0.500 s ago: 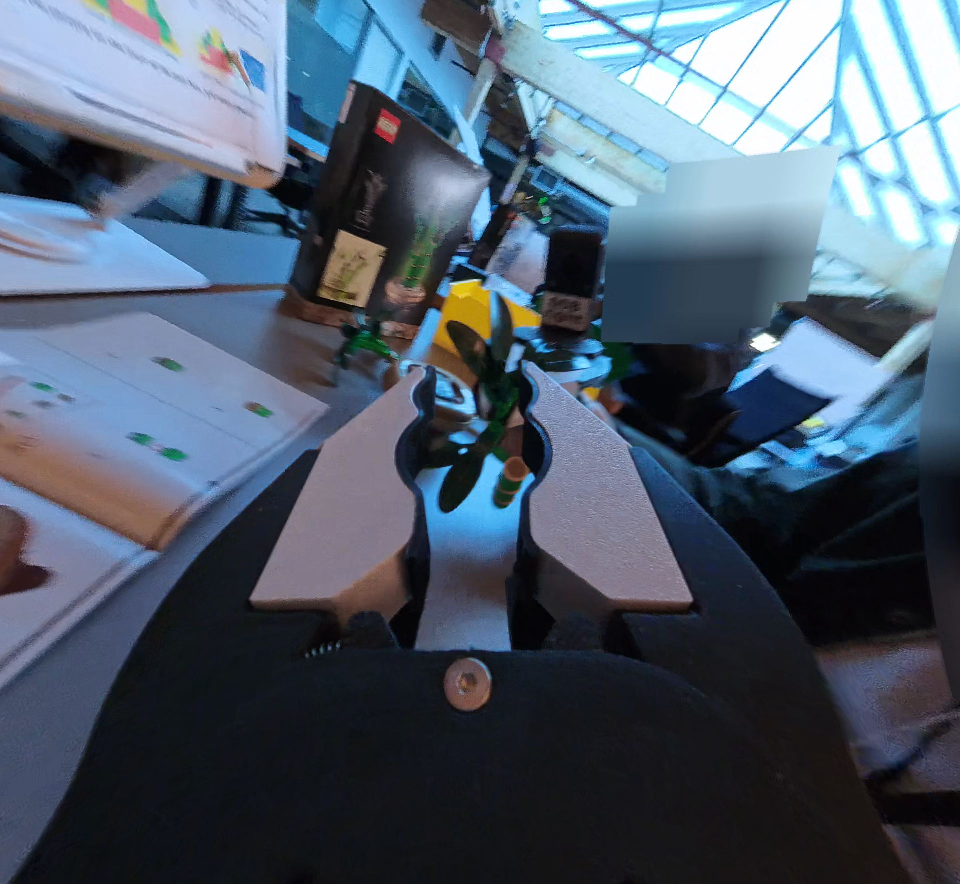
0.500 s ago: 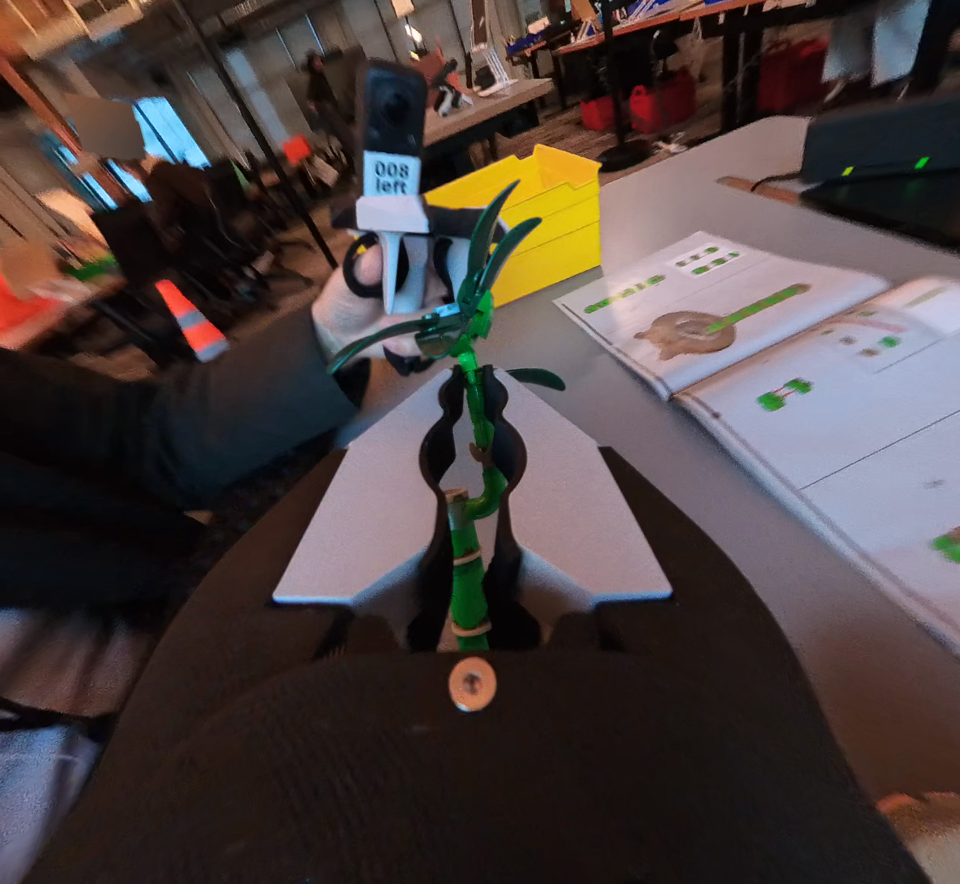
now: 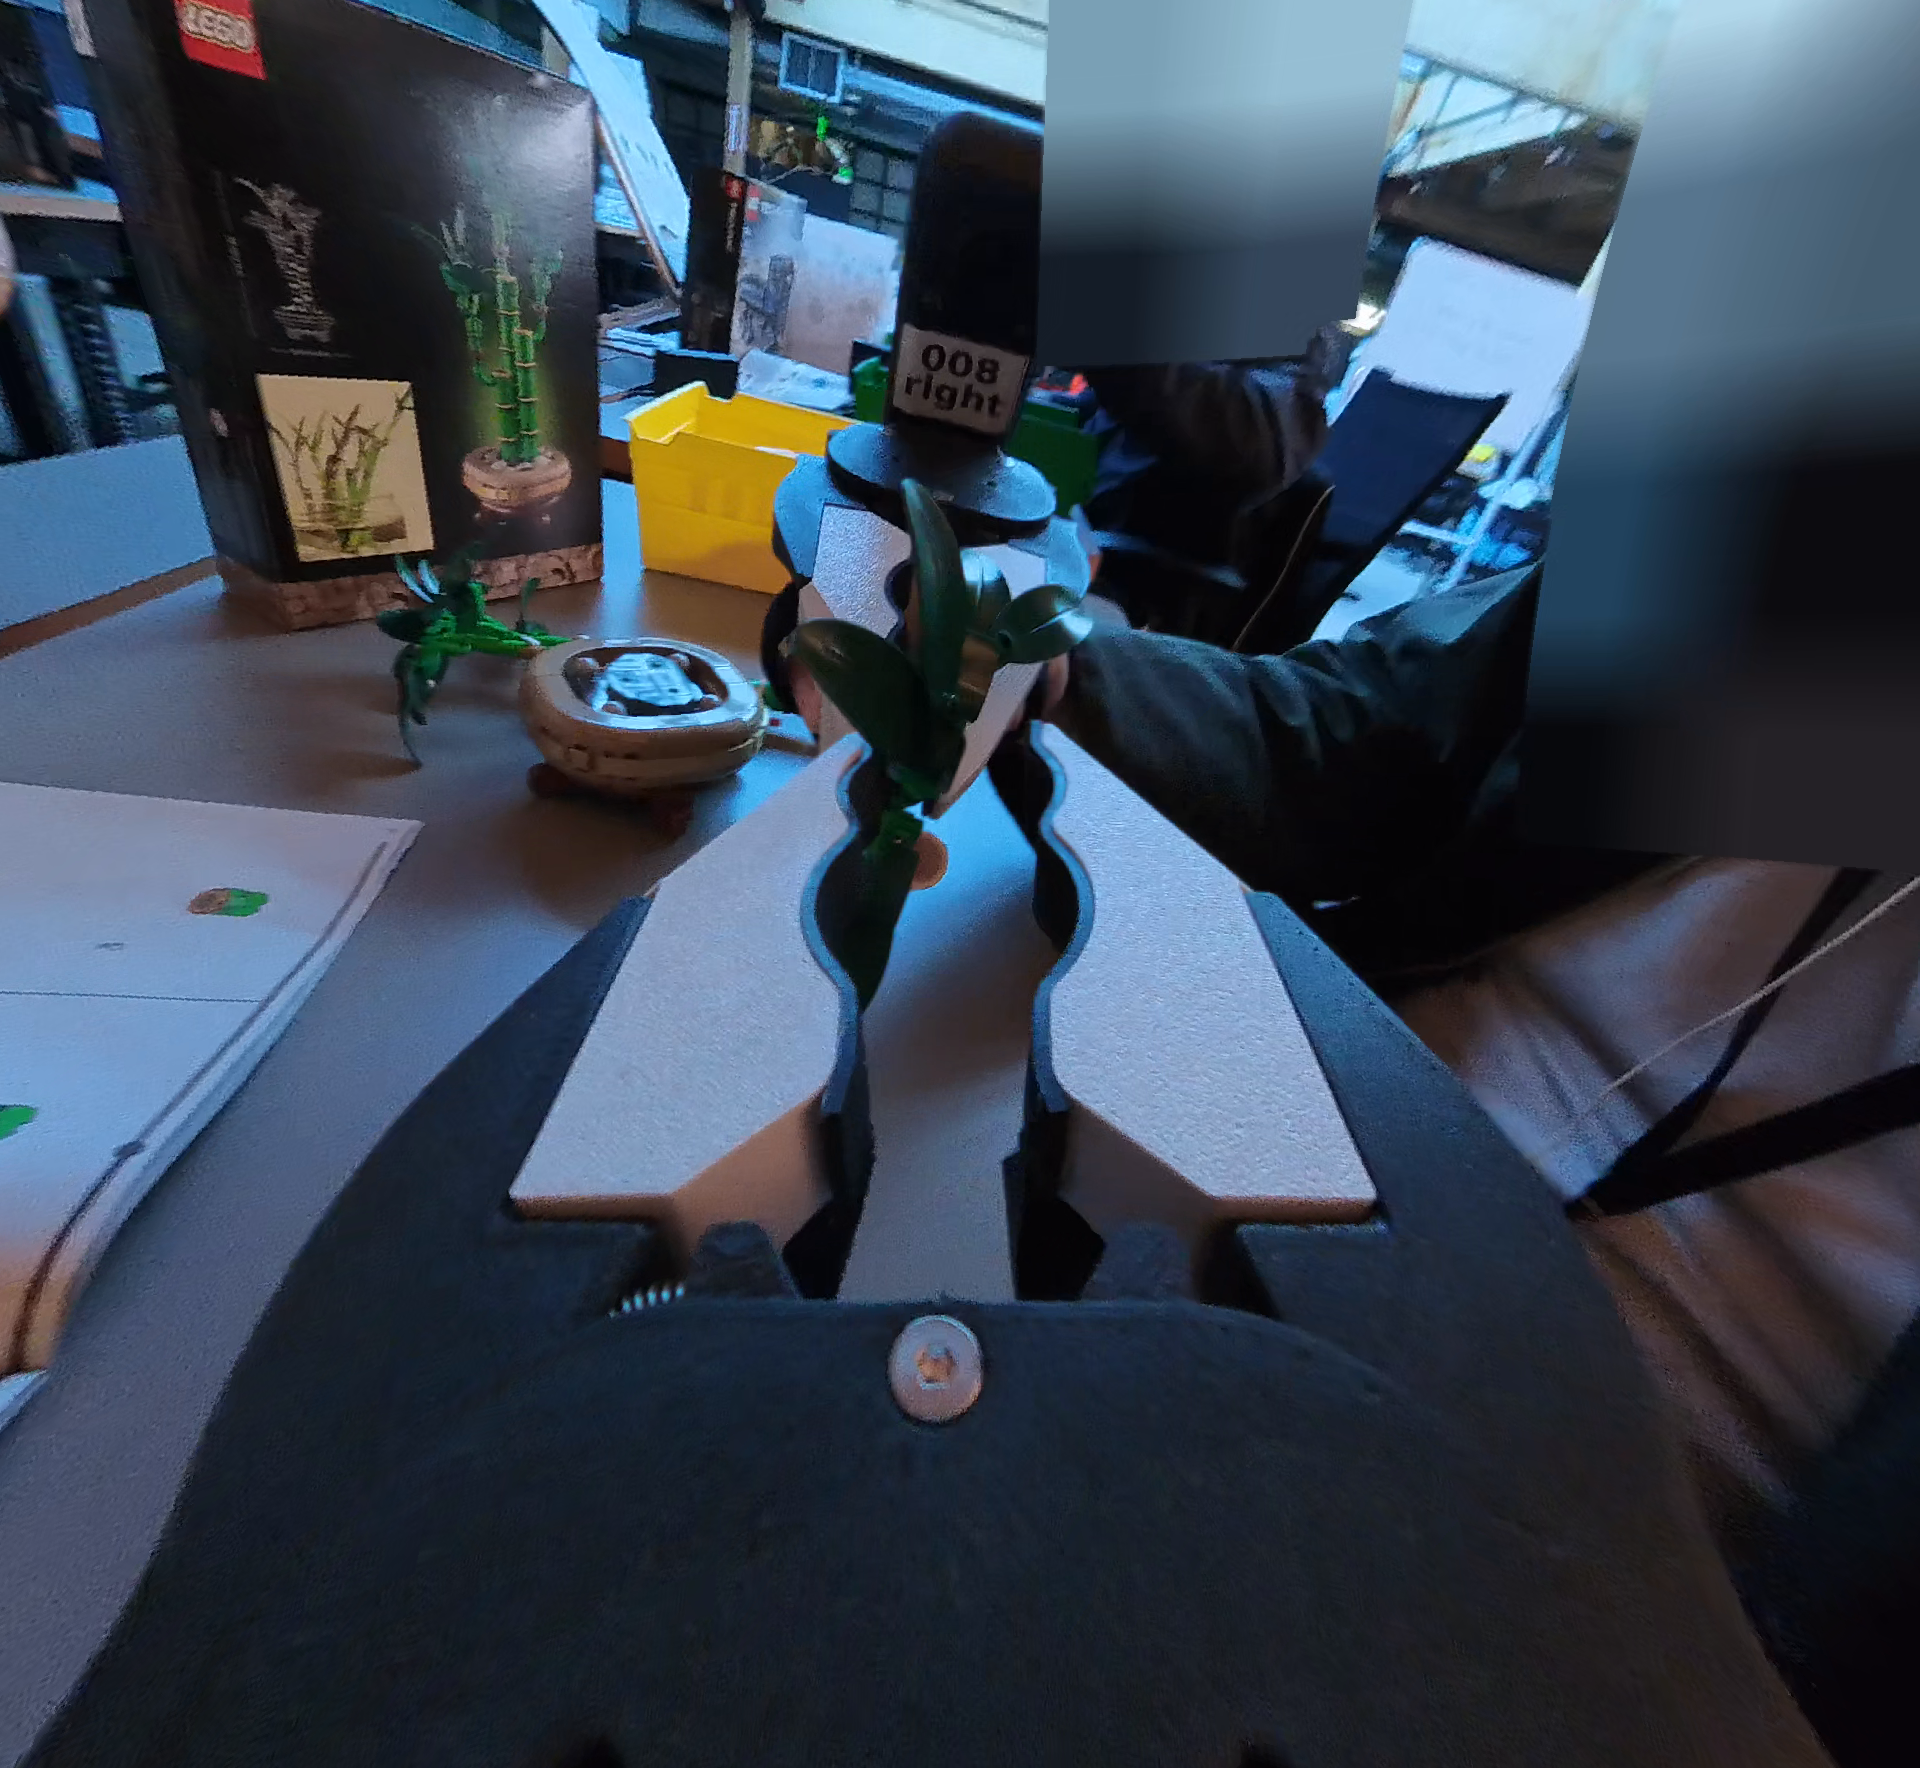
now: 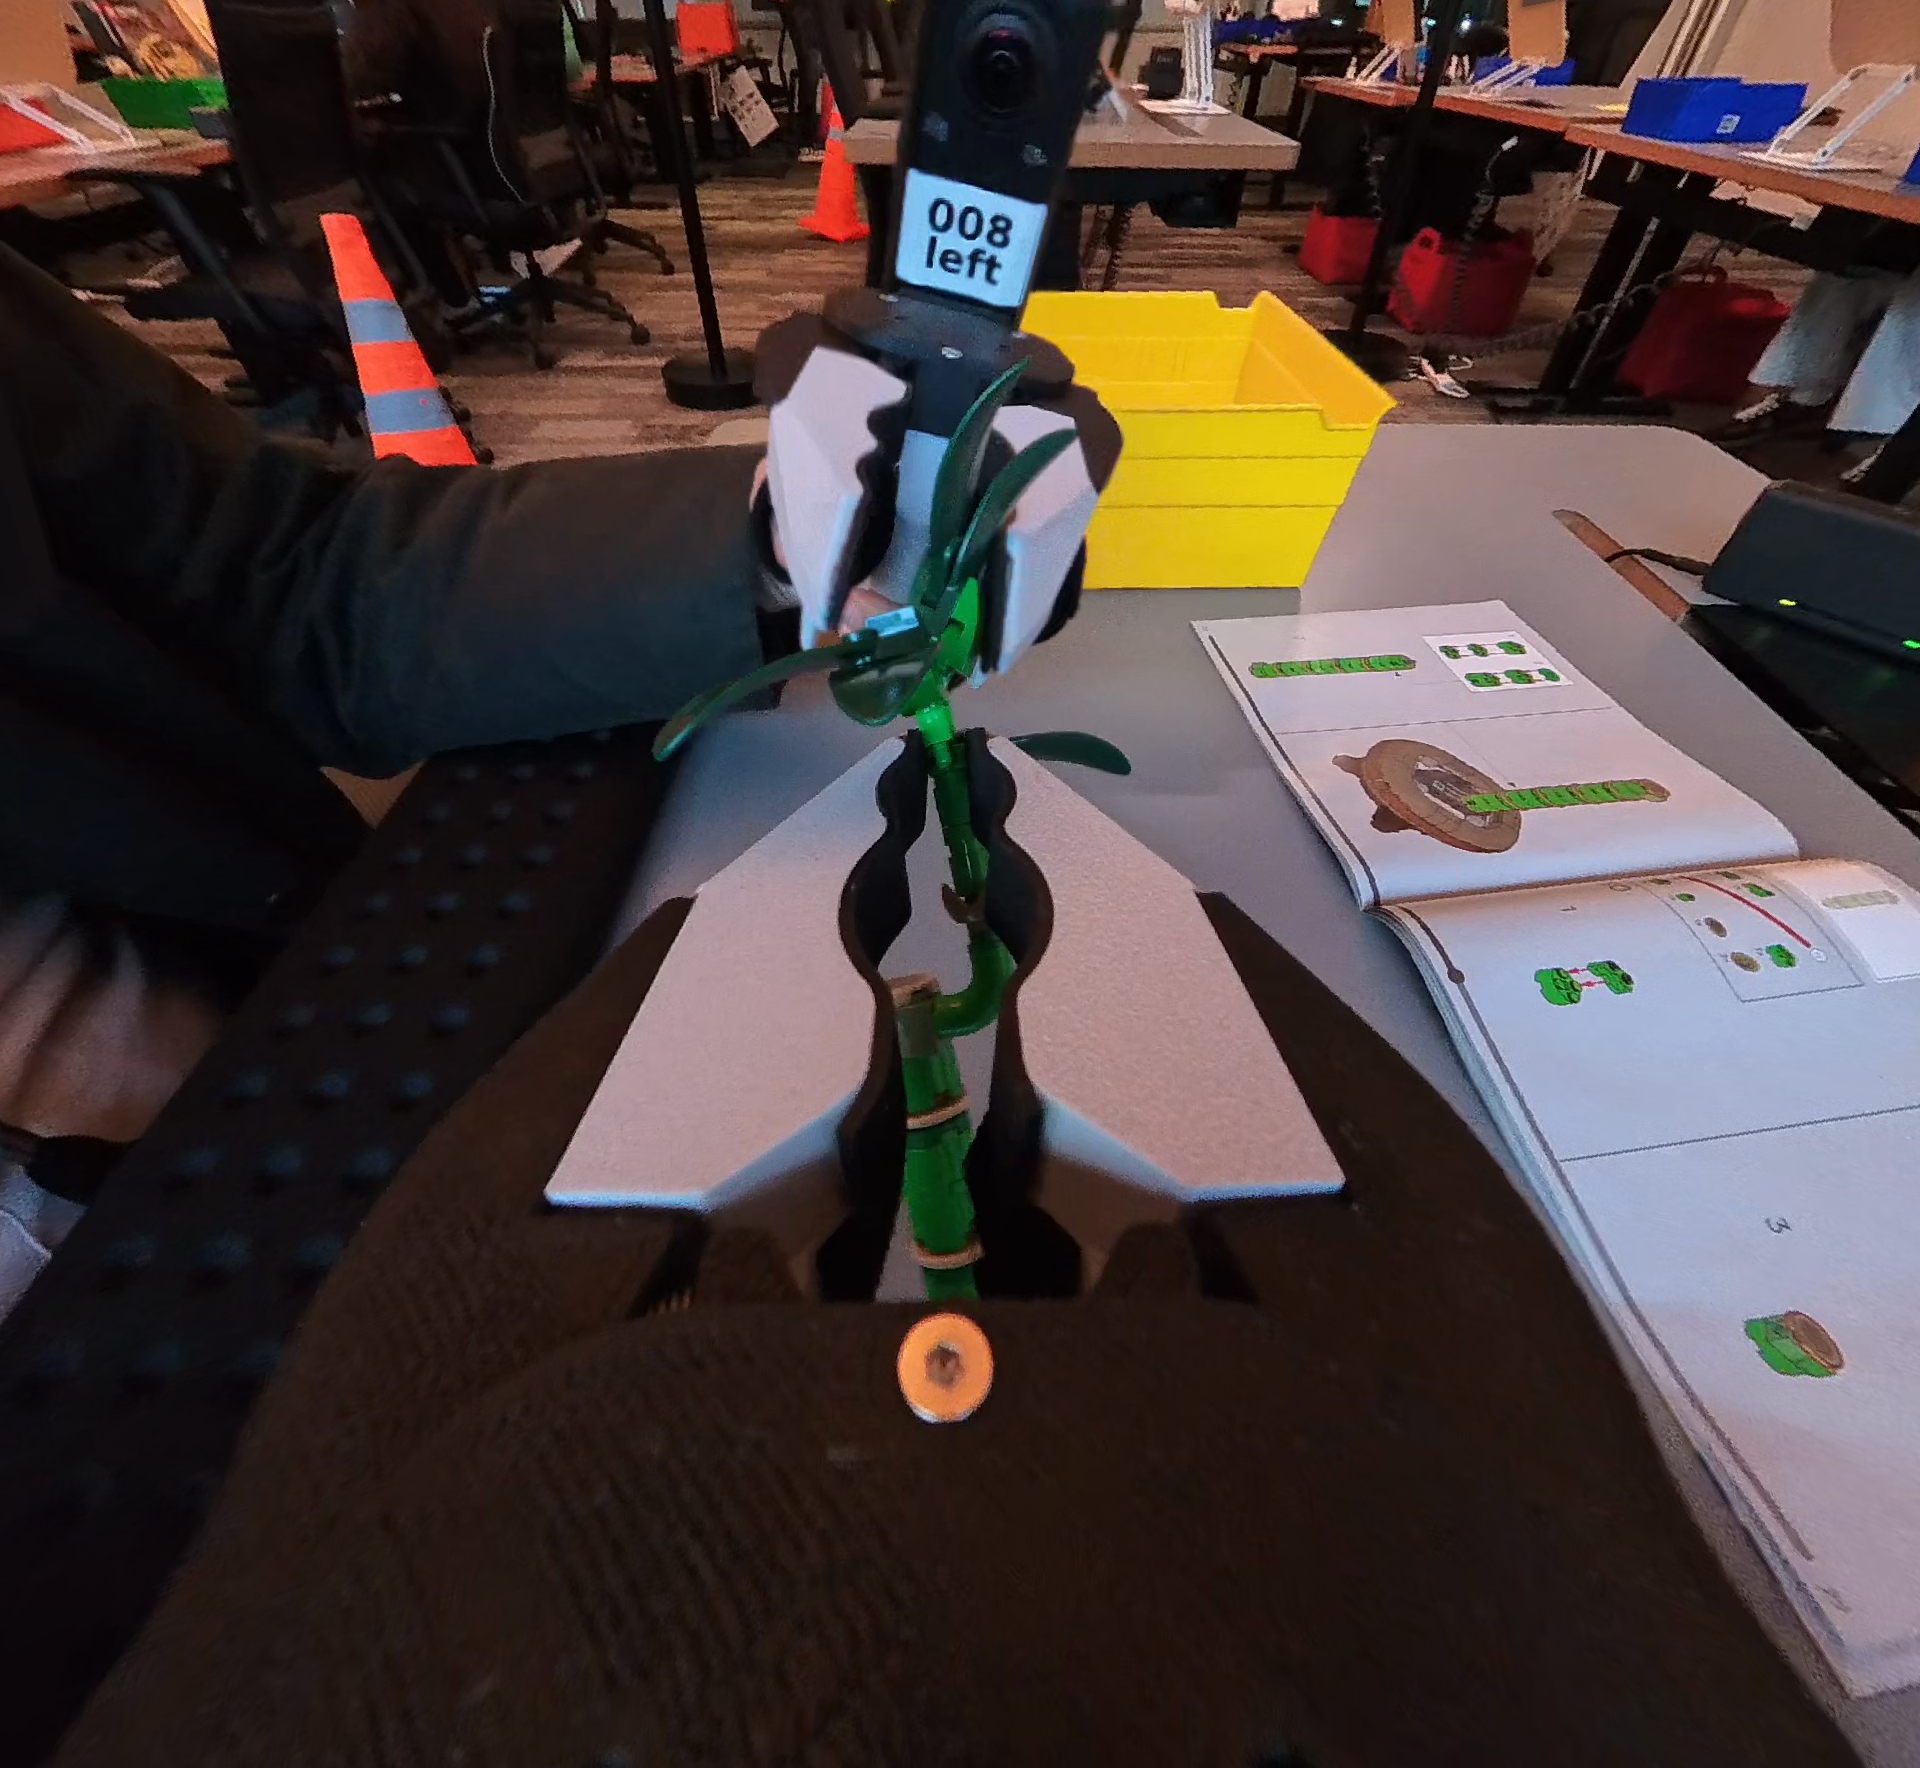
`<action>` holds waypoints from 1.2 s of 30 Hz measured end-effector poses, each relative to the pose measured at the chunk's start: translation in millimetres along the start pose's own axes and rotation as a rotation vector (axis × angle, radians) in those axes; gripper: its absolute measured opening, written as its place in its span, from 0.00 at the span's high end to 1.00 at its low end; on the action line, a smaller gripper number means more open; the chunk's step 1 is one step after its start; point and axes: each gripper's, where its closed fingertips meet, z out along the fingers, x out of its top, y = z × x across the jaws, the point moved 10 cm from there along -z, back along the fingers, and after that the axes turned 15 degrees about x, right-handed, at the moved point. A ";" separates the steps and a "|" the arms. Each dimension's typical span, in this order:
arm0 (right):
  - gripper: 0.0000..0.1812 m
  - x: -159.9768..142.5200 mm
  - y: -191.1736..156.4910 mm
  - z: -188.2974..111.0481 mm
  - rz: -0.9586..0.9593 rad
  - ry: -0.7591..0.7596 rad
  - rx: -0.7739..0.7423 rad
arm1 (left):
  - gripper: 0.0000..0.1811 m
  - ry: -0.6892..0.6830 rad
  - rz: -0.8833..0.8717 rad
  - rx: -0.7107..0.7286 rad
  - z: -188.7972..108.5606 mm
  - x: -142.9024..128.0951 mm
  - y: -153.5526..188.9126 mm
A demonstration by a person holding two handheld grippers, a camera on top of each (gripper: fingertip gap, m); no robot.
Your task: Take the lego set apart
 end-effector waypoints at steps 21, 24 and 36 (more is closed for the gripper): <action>0.97 -13.5 21.9 -1.9 0.421 0.241 0.114 | 0.89 0.060 0.115 0.195 2.3 -0.2 -3.4; 0.97 -15.4 22.1 -0.1 0.427 0.216 0.113 | 0.93 0.037 0.107 0.184 2.8 -1.4 -4.1; 0.97 -12.7 23.5 5.1 0.346 0.303 0.052 | 0.94 0.057 -0.031 0.193 6.5 -1.0 -11.5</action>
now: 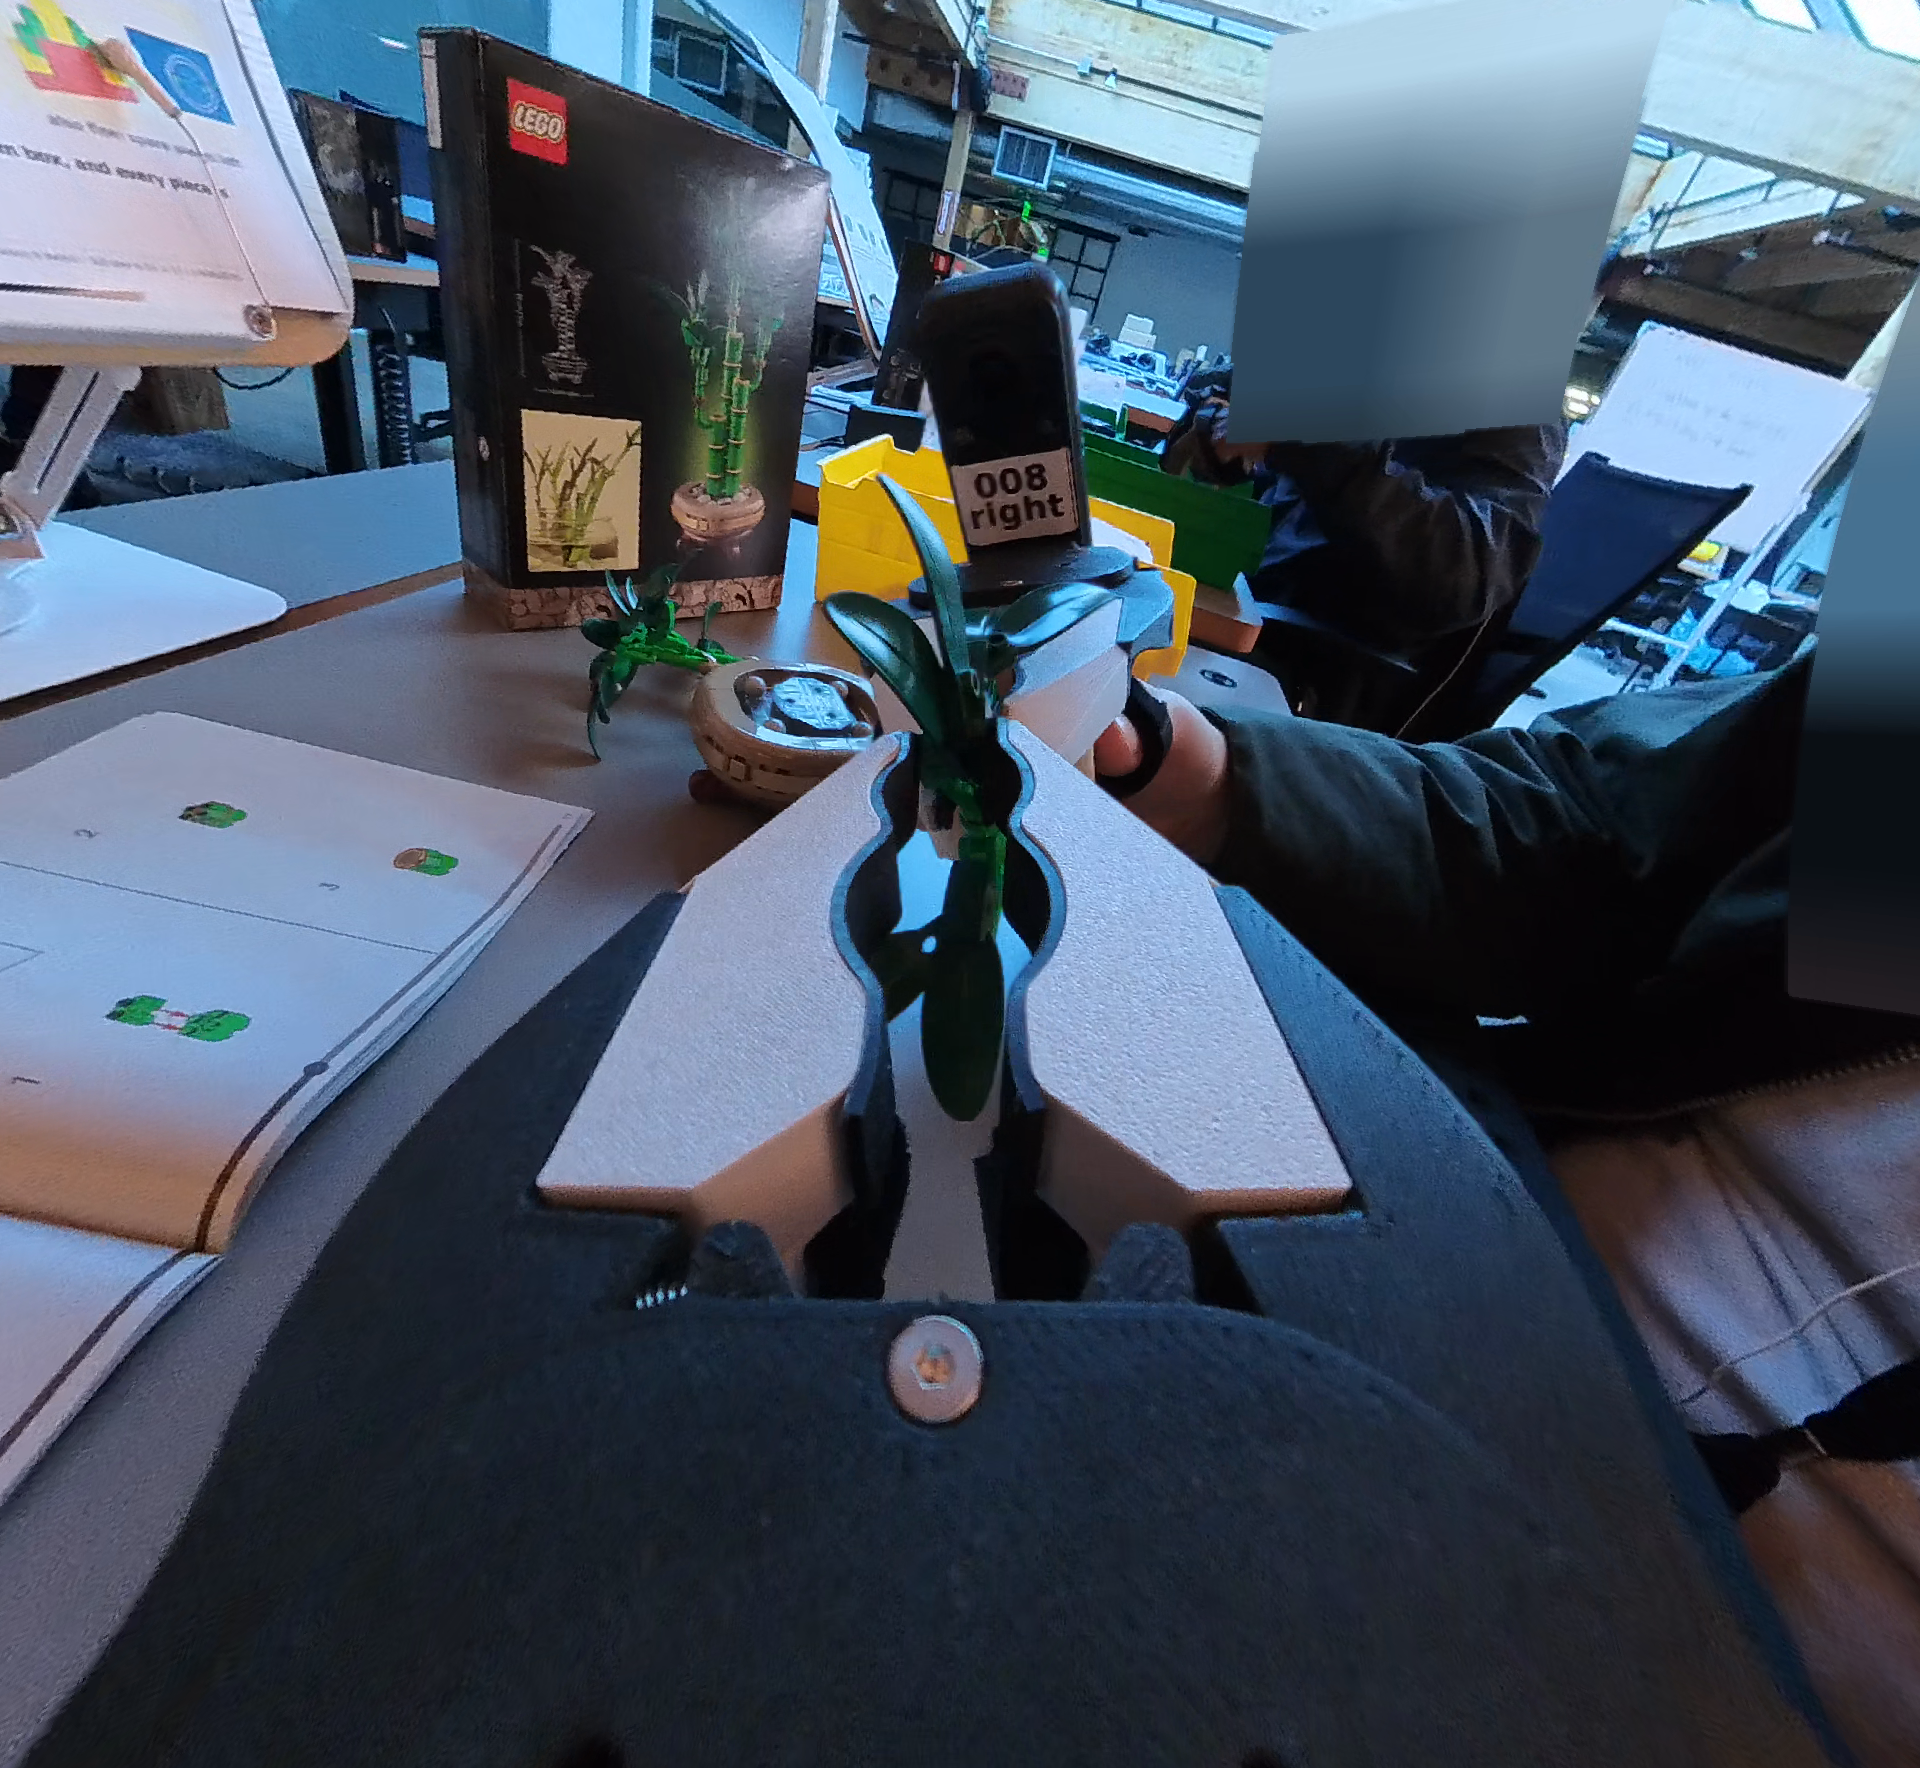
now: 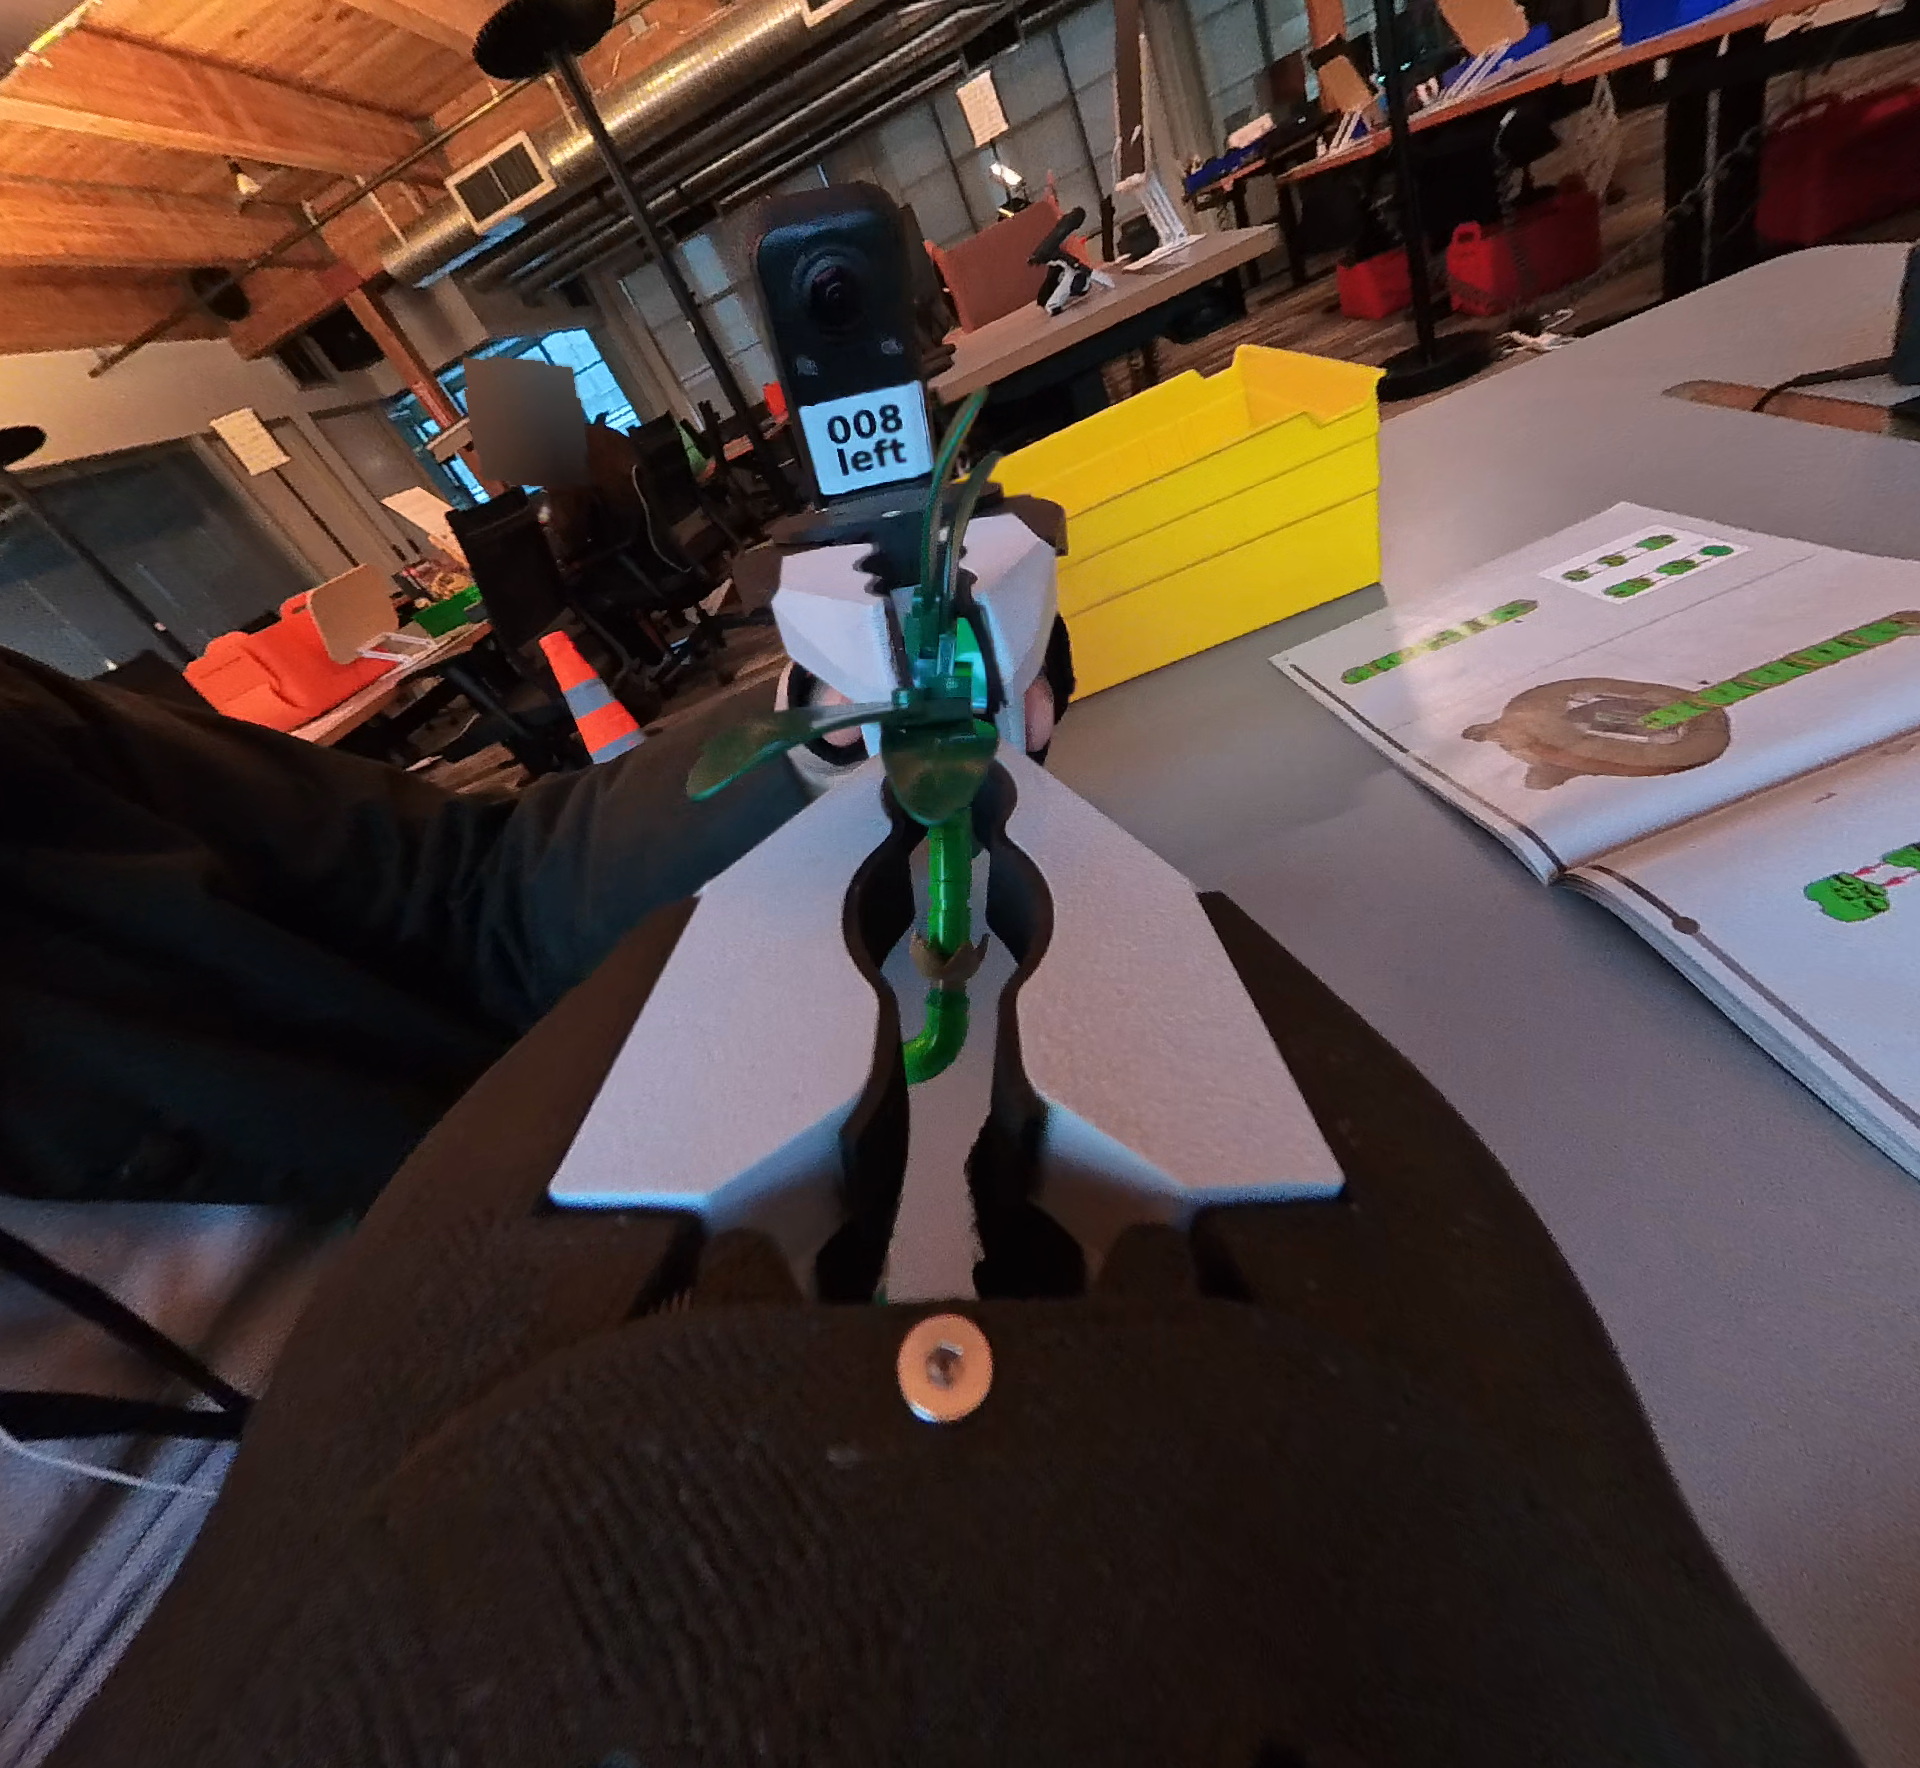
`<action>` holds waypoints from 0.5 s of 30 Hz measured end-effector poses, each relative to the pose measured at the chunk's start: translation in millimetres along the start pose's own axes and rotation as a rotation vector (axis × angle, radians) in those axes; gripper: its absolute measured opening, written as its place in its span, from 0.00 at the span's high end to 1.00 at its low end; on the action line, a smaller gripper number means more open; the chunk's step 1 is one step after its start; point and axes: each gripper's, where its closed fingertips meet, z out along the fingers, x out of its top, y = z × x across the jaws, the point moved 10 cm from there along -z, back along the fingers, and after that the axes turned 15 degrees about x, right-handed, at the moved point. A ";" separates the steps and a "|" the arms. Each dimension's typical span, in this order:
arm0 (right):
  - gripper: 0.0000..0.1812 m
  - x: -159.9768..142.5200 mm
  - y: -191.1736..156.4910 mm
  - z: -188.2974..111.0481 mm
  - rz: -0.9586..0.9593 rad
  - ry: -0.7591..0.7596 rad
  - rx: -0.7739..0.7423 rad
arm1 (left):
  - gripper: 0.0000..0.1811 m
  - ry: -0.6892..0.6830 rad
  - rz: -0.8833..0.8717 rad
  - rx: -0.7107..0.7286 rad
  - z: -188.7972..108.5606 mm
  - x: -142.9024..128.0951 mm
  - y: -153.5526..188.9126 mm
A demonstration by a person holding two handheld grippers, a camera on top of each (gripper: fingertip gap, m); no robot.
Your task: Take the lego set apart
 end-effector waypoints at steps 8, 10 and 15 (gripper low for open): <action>0.97 0.9 0.4 -0.7 -0.005 0.006 -0.058 | 0.94 0.002 -0.124 -0.007 3.0 -2.2 -6.1; 0.97 -0.3 2.8 -1.5 0.014 0.024 -0.063 | 0.94 0.003 -0.163 -0.002 3.8 -3.3 -8.6; 0.97 -0.6 4.8 -2.2 0.043 0.062 -0.067 | 0.94 0.033 -0.220 -0.006 2.5 -2.7 -12.1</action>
